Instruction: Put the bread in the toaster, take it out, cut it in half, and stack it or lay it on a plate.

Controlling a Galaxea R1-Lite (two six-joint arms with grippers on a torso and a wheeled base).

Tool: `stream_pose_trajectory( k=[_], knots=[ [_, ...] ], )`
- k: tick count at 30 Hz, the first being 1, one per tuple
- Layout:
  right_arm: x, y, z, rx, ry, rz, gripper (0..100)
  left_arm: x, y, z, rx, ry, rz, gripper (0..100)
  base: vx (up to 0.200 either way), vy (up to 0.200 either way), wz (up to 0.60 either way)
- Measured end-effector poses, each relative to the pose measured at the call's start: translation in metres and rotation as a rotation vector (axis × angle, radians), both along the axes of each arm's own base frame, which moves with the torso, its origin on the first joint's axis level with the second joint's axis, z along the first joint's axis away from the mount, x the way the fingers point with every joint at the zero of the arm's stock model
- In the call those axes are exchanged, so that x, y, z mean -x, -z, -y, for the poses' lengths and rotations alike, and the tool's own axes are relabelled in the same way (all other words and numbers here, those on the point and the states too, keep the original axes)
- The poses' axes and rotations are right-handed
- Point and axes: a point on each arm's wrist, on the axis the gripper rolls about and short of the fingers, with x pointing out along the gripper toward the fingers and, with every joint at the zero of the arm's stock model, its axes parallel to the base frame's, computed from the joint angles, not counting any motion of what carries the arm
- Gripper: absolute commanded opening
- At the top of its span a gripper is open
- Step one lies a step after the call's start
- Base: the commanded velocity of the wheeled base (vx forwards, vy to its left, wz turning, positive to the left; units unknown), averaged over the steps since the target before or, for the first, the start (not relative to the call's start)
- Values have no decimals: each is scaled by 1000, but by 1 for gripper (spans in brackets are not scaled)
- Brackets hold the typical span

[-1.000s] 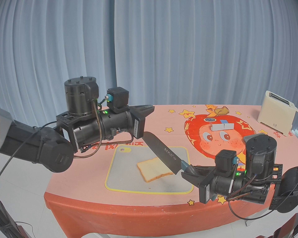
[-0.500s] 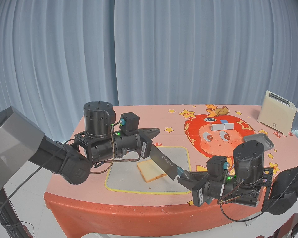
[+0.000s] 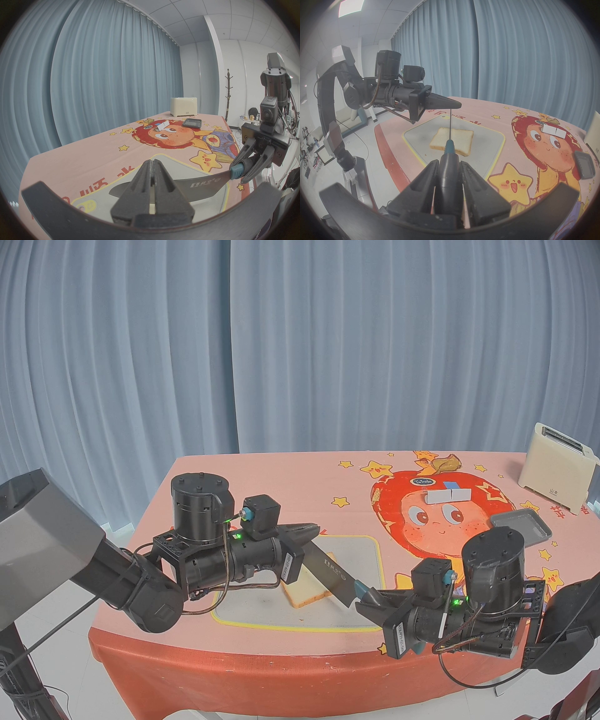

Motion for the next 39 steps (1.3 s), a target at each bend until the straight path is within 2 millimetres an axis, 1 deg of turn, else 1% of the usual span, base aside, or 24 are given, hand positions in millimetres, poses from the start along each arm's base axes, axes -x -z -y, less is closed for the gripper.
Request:
stream_pose_trajectory(
  k=[4,15,23,31,39],
  knots=[
    [0,1,-1,3,0,-3,0,4,3,3,4,12,4,0,0,0,0],
    [-2,5,-2,11,0,-11,0,-2,25,8,21,16,27,0,0,0,0],
    [-2,2,-3,-3,-1,-2,0,0,39,6,0,11,-9,0,0,0,0],
    [-1,2,-3,-4,-2,-1,0,2,42,5,-7,10,-21,0,0,0,0],
    [-1,4,-2,3,1,-7,0,-2,38,7,19,9,2,0,0,0,0]
  ],
)
